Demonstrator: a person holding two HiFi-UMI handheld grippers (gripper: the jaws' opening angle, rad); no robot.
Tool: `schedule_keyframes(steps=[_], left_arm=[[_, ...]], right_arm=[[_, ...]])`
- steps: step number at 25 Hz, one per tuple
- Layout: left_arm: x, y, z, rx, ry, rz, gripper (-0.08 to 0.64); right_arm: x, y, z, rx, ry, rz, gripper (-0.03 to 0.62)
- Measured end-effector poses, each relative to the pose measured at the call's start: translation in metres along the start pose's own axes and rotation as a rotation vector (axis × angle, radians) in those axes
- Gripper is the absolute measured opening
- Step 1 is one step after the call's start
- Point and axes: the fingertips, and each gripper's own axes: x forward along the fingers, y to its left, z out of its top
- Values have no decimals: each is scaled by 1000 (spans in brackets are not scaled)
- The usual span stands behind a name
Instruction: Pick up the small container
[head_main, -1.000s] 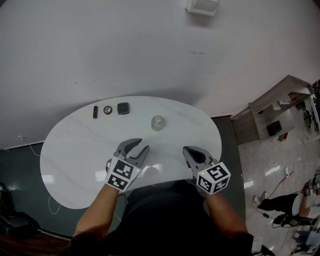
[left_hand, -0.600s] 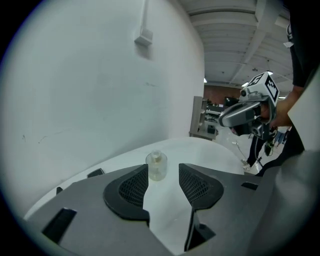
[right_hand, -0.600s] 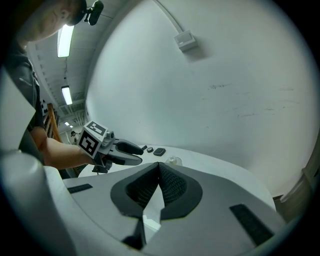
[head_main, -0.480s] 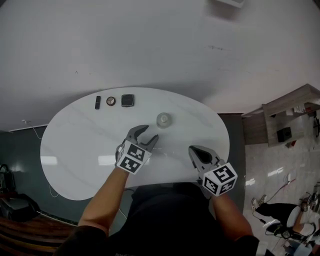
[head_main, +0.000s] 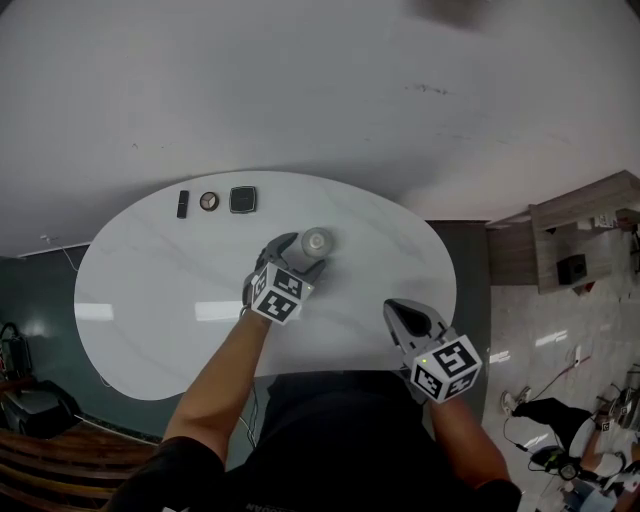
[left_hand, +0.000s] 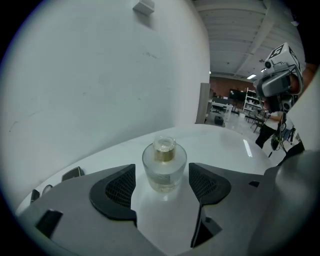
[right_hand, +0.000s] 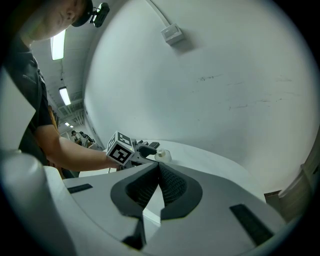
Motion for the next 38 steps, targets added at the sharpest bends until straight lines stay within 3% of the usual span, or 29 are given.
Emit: schedule_keyframes(steps=[17,21,29,38], left_arm=[[64,-3,9,-23,-9,-38,342],[64,-2,11,-24,-28,-23,344],[61,-3,9,-42,25,-43,347],[24,-12,29,-30,16,-49,347]], right_arm=[[-20,-41,-22,51,55,-68,-6],[-25,-44,-23,53,50,-79,-6],[-31,-38,-20,52,28,-86,-6],[-37,-20,0,23,-31,-67,-6]])
